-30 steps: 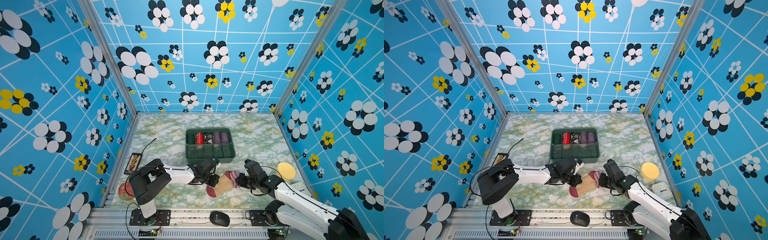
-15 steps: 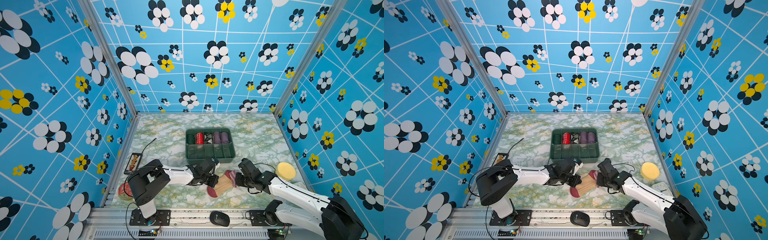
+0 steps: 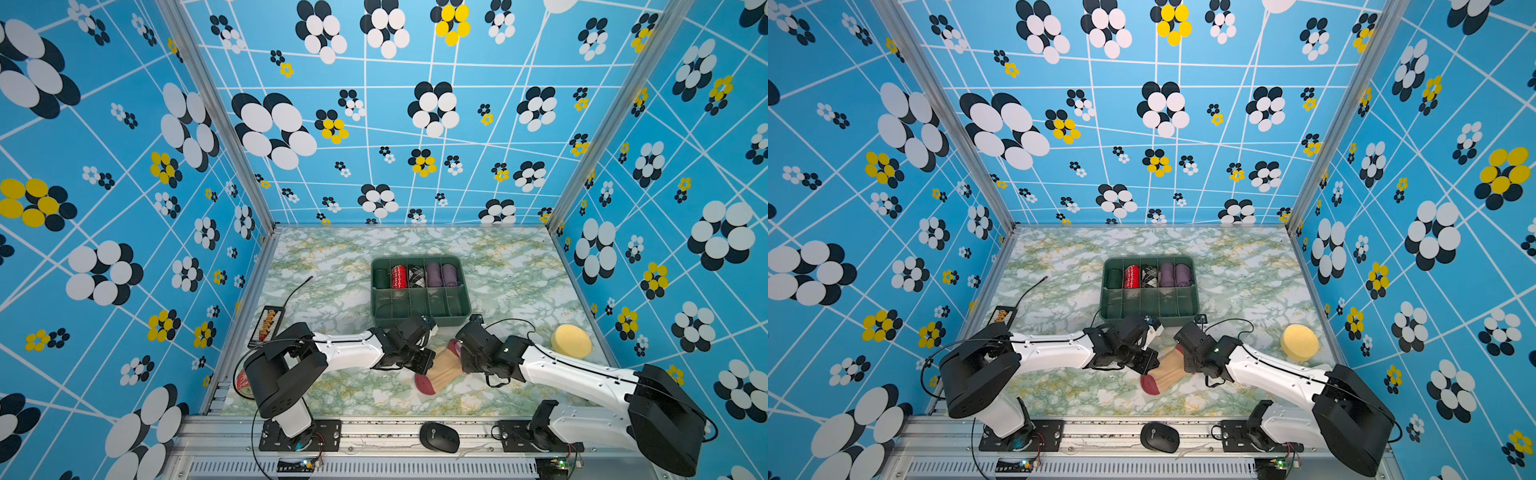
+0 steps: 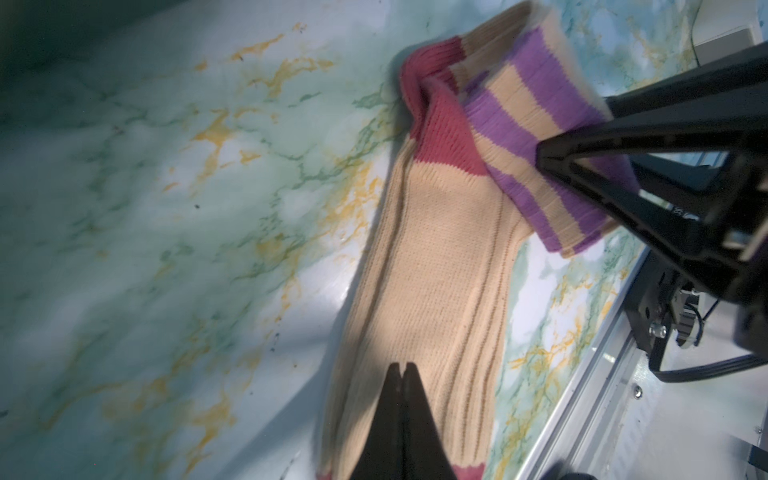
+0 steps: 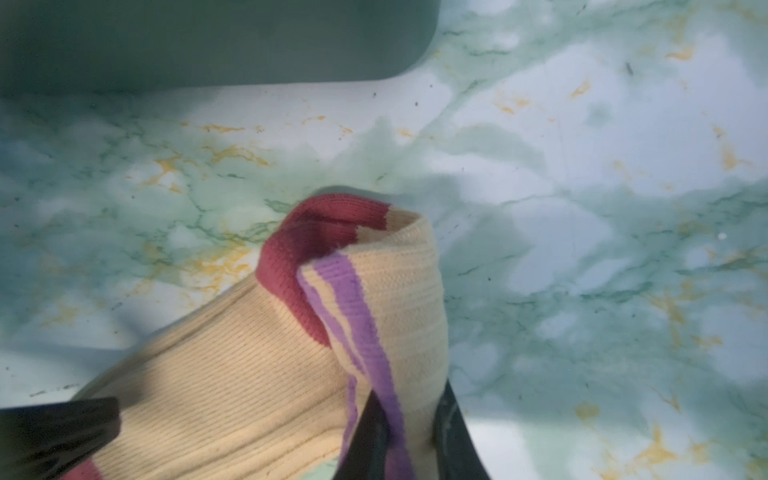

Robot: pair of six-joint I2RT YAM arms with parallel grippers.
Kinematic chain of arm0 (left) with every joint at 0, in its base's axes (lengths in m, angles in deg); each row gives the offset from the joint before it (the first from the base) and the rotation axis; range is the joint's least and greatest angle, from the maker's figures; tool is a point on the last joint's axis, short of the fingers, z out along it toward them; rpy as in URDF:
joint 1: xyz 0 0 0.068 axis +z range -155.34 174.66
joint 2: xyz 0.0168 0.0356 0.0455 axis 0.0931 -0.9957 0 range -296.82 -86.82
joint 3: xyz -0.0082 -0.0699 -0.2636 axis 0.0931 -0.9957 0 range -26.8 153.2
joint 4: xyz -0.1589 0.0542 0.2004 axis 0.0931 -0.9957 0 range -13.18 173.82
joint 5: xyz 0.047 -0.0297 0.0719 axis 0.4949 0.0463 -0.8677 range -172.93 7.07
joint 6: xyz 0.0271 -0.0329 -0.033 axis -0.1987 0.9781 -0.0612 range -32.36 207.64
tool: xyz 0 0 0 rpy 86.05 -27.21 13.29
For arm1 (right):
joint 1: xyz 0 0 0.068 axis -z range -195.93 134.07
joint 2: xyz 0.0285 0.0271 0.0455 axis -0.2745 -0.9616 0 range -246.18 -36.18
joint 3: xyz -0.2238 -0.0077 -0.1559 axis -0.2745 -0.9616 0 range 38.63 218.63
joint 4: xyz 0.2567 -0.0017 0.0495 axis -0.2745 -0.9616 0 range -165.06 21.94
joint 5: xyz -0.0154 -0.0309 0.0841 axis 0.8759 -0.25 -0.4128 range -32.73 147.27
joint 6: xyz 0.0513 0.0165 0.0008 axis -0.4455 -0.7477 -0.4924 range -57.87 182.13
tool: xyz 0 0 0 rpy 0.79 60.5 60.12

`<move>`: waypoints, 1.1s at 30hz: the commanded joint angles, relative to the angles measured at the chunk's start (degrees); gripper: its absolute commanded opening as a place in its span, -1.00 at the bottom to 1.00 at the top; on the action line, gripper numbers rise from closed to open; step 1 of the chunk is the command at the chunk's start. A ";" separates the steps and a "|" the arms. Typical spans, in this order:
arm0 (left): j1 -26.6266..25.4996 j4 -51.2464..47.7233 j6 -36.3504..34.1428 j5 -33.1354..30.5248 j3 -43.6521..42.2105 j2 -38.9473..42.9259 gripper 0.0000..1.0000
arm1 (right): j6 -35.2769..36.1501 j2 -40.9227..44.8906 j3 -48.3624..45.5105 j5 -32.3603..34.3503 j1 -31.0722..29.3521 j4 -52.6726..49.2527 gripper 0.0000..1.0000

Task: Roll the socks

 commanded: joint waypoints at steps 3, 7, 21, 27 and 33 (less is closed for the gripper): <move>-0.20 0.84 3.03 3.15 -1.70 2.98 -0.93 | -1.06 -2.98 3.33 6.49 -3.70 -4.42 -1.00; 0.06 0.74 3.90 2.38 -3.61 4.61 -0.93 | -1.80 -5.24 5.95 10.30 -6.85 -6.84 -1.00; 6.74 5.82 8.93 6.13 -13.40 9.95 -0.87 | -3.71 -18.58 16.01 16.65 -14.50 -14.06 -0.97; 8.61 4.51 8.07 6.23 -14.46 12.60 -0.86 | -3.97 -21.80 17.96 16.75 -16.17 -15.01 -0.73; 10.12 3.72 7.10 6.59 -14.40 13.59 -0.85 | -4.01 -22.97 19.48 16.93 -17.39 -15.54 -0.62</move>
